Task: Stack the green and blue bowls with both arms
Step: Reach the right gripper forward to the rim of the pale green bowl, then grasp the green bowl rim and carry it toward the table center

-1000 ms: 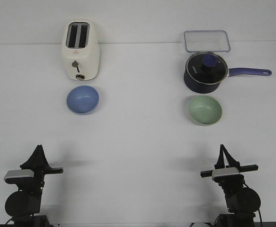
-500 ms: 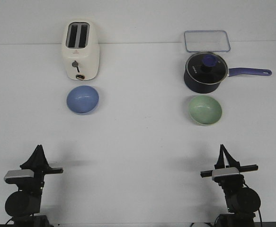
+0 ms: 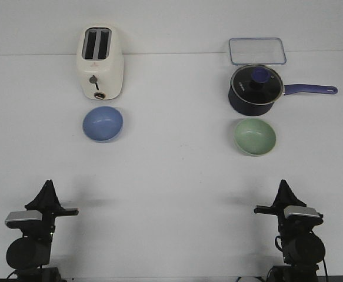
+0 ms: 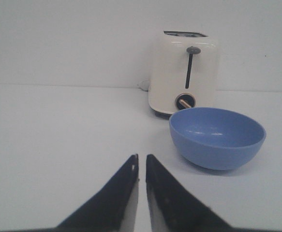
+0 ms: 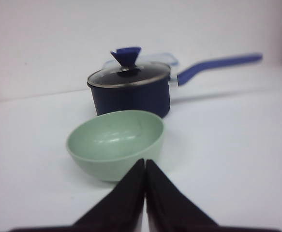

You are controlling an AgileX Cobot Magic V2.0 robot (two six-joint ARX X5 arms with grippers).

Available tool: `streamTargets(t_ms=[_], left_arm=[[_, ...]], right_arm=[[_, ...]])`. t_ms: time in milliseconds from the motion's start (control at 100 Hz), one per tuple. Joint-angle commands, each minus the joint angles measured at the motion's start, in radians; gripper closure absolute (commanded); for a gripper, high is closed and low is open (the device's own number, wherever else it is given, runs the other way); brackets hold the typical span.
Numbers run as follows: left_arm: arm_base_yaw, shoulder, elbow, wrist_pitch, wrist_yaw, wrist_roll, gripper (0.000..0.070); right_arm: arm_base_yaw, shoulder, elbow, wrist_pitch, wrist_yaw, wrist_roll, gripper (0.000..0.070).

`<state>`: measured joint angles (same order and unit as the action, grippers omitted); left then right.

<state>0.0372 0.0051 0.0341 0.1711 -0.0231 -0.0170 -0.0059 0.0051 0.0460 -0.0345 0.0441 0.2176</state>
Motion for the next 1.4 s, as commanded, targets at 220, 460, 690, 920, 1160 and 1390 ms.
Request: streamTargets(t_ms=[220,460,690,920,1160,1390], left_arm=[[0.001,-0.002,-0.02,0.01,0.002,-0.002,0.0685],[0.001,-0.002,-0.02,0.01,0.002,-0.002,0.0685],[0.001,-0.002,-0.02,0.01,0.002,-0.002,0.0685],[0.001,-0.002,-0.02,0.01,0.002,-0.002,0.0685],[0.001,-0.002,-0.02,0.01,0.002,-0.002,0.0685],[0.001,-0.002,-0.02,0.01,0.002,-0.002,0.0685]], right_arm=[[-0.001,0.285,0.295,-0.114,0.01,0.168,0.07],[-0.024,0.756,0.617,-0.297,-0.074,0.126,0.0465],[-0.045,1.131,0.843,-0.318,-0.098,0.049,0.0218],[-0.074,1.445,1.014,-0.318,-0.097,-0.008,0.0218],[-0.093,1.664,1.114,-0.326,-0.095,-0.014,0.0231],[-0.095,1.705,1.123,-0.338,-0.097,-0.04,0.07]])
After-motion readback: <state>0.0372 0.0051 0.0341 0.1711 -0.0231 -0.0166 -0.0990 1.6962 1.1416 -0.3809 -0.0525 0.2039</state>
